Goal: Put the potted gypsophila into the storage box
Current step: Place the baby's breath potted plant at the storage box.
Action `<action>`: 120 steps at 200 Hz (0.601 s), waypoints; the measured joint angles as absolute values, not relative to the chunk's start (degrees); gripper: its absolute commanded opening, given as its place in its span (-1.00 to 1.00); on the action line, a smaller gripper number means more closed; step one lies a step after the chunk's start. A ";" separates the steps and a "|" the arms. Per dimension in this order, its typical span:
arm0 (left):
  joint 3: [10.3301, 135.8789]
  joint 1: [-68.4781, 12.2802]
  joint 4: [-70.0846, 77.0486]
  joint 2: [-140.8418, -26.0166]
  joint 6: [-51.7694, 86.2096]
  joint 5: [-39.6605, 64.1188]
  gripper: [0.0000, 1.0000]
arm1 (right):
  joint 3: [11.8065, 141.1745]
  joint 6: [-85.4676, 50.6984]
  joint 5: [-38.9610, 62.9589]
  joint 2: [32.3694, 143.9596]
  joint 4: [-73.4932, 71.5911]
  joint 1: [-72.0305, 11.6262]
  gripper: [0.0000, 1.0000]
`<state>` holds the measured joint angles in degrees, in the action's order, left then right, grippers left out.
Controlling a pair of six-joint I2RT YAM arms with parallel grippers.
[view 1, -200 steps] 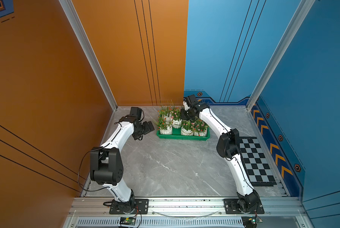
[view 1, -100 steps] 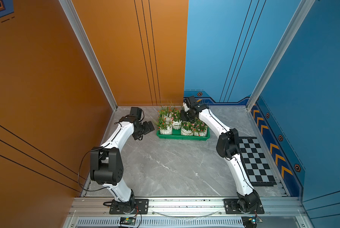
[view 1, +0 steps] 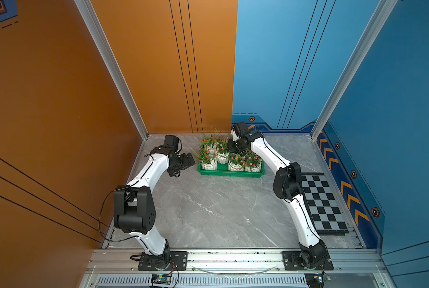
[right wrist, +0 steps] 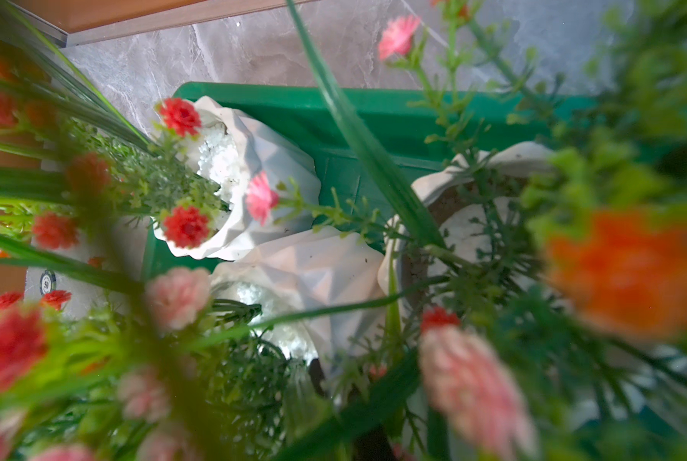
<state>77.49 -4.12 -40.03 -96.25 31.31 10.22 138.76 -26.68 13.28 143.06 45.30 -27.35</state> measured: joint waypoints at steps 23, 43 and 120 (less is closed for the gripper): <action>77.49 -4.12 -40.03 -96.25 31.31 10.35 0.97 | 138.74 -26.87 13.28 143.06 45.28 -27.38 -0.63; 77.49 -4.12 -40.03 -96.25 31.31 10.44 0.97 | 138.67 -27.18 13.30 143.06 44.73 -27.35 -0.42; 75.83 -3.99 -40.03 -93.38 31.33 10.57 0.97 | 138.41 -27.24 13.28 143.04 44.29 -27.38 -0.38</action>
<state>75.83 -3.99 -40.03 -93.38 31.33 10.57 138.41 -27.24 13.28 143.04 44.29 -27.38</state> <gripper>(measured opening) 0.983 0.308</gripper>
